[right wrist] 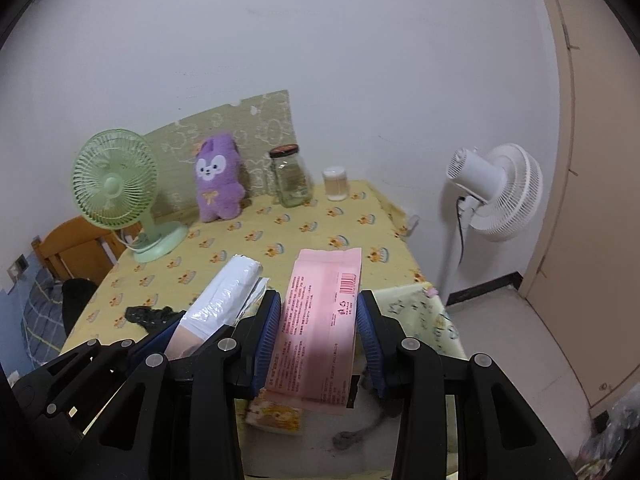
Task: Organize soft objects
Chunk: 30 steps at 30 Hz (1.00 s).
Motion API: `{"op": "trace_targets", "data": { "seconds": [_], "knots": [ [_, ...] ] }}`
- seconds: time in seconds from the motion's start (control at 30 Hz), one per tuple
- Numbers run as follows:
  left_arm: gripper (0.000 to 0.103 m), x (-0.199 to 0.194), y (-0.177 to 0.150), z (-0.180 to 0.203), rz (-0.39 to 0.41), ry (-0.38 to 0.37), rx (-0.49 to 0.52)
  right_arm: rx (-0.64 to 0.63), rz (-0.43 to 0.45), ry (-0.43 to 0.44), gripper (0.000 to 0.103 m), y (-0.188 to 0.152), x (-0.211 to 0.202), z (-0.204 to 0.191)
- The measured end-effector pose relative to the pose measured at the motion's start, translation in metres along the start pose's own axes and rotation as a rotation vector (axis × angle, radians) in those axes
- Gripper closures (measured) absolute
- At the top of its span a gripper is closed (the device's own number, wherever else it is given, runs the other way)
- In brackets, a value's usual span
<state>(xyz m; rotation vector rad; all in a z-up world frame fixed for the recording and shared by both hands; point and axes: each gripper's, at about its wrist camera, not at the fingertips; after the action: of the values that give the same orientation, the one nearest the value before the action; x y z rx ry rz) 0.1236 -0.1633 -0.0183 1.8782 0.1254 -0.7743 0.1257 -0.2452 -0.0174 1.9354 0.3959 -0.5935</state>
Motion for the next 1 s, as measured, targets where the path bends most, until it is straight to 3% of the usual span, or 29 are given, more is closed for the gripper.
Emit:
{"op": "trace_targets", "data": {
  "seconds": [0.2, 0.33, 0.4, 0.6, 0.9, 0.93, 1.0],
  "knots": [
    [0.076, 0.015, 0.000, 0.014, -0.031, -0.035, 0.028, 0.036, -0.021, -0.039, 0.060, -0.002, 0.008, 0.020],
    [0.058, 0.021, -0.001, 0.020, -0.050, -0.042, 0.050, 0.049, -0.036, -0.059, 0.060, -0.006, 0.013, 0.028],
    [0.043, 0.024, -0.002, 0.021, -0.058, -0.050, 0.056, 0.056, -0.044, -0.061, 0.060, -0.006, 0.016, 0.030],
    [0.029, 0.027, -0.005, 0.020, -0.090, -0.019, 0.067, 0.054, -0.069, -0.050, 0.060, -0.009, 0.024, 0.030],
    [0.025, 0.028, -0.013, 0.010, -0.130, 0.012, 0.070, 0.031, -0.108, -0.034, 0.057, -0.018, 0.031, 0.020],
    [0.024, 0.026, -0.014, 0.010, -0.129, 0.011, 0.070, 0.027, -0.108, -0.035, 0.056, -0.018, 0.031, 0.019],
    [0.019, 0.024, -0.015, 0.008, -0.120, 0.001, 0.067, 0.024, -0.102, -0.026, 0.027, -0.018, 0.029, 0.017]
  ]
}}
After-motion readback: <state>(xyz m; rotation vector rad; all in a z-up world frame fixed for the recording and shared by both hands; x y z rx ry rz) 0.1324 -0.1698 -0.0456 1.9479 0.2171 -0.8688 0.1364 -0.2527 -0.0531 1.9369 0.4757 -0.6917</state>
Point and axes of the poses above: each gripper's, at about its wrist camera, not at the fingertips, and x roughly the way its jaws point, z to its right, y to its top, and after that the axes turned 15 degrees about x, right-handed
